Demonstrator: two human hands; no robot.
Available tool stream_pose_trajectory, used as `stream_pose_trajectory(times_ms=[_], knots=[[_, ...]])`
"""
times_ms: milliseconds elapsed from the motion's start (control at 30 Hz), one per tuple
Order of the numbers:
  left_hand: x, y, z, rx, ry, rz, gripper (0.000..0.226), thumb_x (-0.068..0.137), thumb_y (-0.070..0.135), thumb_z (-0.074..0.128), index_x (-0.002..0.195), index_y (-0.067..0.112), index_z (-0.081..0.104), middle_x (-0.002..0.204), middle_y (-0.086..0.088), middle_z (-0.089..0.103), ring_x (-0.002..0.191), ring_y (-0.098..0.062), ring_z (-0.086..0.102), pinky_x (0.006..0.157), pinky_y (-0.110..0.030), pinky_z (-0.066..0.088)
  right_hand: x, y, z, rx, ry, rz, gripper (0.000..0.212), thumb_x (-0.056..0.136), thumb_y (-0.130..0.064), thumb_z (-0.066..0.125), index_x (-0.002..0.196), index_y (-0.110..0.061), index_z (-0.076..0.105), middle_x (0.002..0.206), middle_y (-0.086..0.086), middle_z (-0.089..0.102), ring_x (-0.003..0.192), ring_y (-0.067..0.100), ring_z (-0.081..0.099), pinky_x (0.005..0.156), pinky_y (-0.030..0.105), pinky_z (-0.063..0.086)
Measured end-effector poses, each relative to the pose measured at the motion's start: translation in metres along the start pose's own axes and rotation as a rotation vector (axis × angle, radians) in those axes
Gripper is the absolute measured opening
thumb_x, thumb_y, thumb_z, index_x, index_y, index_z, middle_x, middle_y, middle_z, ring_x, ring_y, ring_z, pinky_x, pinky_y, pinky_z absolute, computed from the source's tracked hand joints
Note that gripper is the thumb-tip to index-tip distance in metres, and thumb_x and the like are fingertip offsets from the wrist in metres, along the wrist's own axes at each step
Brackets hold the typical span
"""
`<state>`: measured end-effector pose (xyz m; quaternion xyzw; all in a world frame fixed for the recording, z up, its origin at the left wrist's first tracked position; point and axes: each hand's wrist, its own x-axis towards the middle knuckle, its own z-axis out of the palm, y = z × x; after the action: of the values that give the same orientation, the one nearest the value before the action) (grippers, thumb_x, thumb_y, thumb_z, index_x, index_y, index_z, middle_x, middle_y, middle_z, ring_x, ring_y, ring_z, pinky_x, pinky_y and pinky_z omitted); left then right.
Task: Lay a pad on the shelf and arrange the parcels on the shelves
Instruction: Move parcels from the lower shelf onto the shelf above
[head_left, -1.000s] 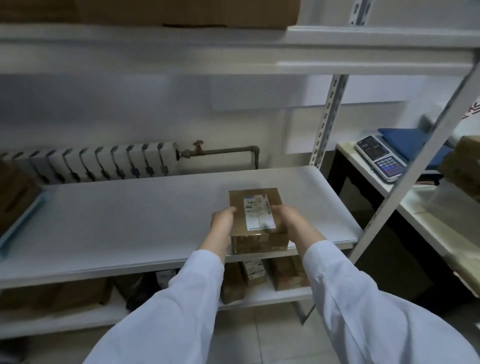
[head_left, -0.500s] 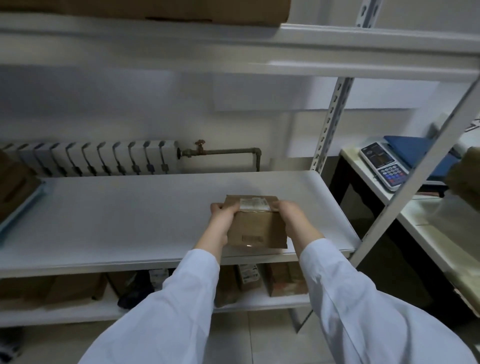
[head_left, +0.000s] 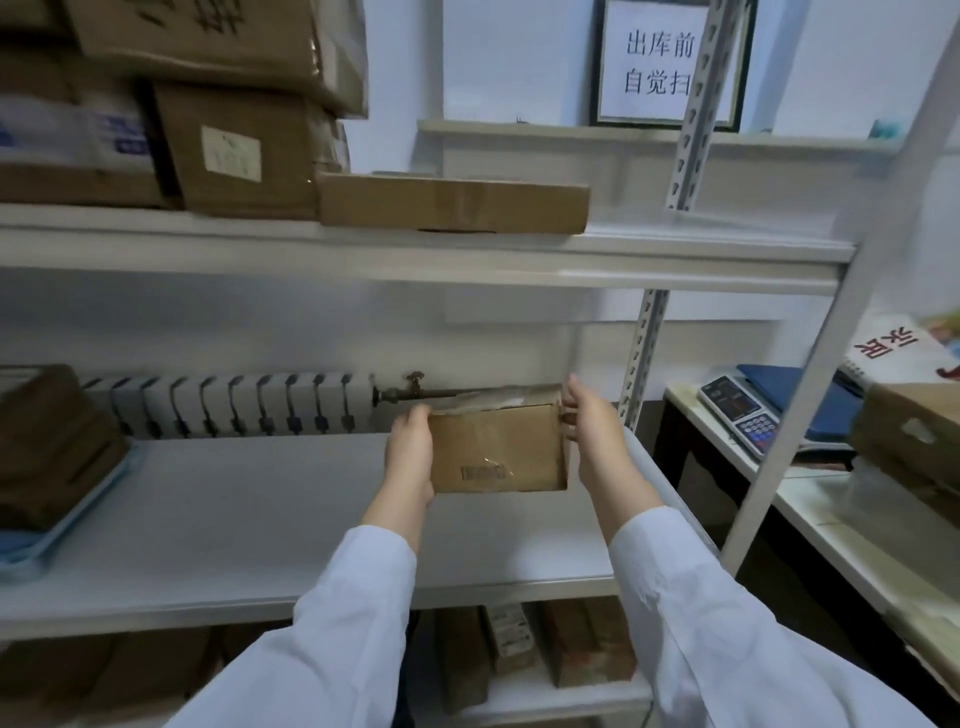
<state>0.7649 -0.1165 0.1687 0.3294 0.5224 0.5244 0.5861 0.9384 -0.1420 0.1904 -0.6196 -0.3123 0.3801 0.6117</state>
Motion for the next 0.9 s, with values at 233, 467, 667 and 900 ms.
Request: stream_pose_trajectory(times_ms=[233,467,667,900], knots=[[-0.029,0.044,-0.049,0.015,0.043,0.195,0.022,0.087,0.038,0.047,0.075,0.021,0.055,0.080,-0.001,0.055,0.075,-0.017,0.050,0.062,-0.030,0.039,-0.037,-0.031,0.000,0.114,0.014,0.068,0.074,0.084,-0.047,0.060,0.144,-0.014,0.032,0.150,0.008,0.030,0.135,0.028,0.032,0.105,0.042,0.028],[-0.058,0.077,-0.081,0.003,0.001,0.356,0.024,0.083,0.032,0.050,0.063,0.018,0.051,0.066,0.000,0.047,0.066,-0.017,0.042,0.054,-0.028,0.030,-0.079,-0.055,-0.003,0.145,-0.209,0.265,0.039,0.074,-0.058,0.060,0.082,-0.020,0.064,0.082,0.002,0.057,0.074,0.021,0.054,0.072,0.035,0.045],[-0.083,0.104,-0.099,-0.054,-0.052,0.443,0.021,0.061,0.040,0.056,0.053,0.020,0.056,0.062,0.000,0.051,0.065,-0.020,0.047,0.060,-0.031,0.035,-0.104,-0.069,0.002,0.192,-0.383,0.289,0.035,0.063,-0.055,0.069,0.057,-0.020,0.074,0.076,0.003,0.074,0.066,0.023,0.071,0.059,0.033,0.052],[-0.104,0.139,-0.109,-0.096,-0.166,0.725,0.027,0.072,0.048,0.061,0.067,0.023,0.071,0.070,0.007,0.069,0.069,-0.009,0.065,0.062,-0.021,0.049,-0.128,-0.091,0.009,0.328,-0.491,0.136,0.019,0.050,-0.034,0.075,0.056,-0.016,0.075,0.069,0.003,0.072,0.057,0.020,0.070,0.066,0.034,0.054]])
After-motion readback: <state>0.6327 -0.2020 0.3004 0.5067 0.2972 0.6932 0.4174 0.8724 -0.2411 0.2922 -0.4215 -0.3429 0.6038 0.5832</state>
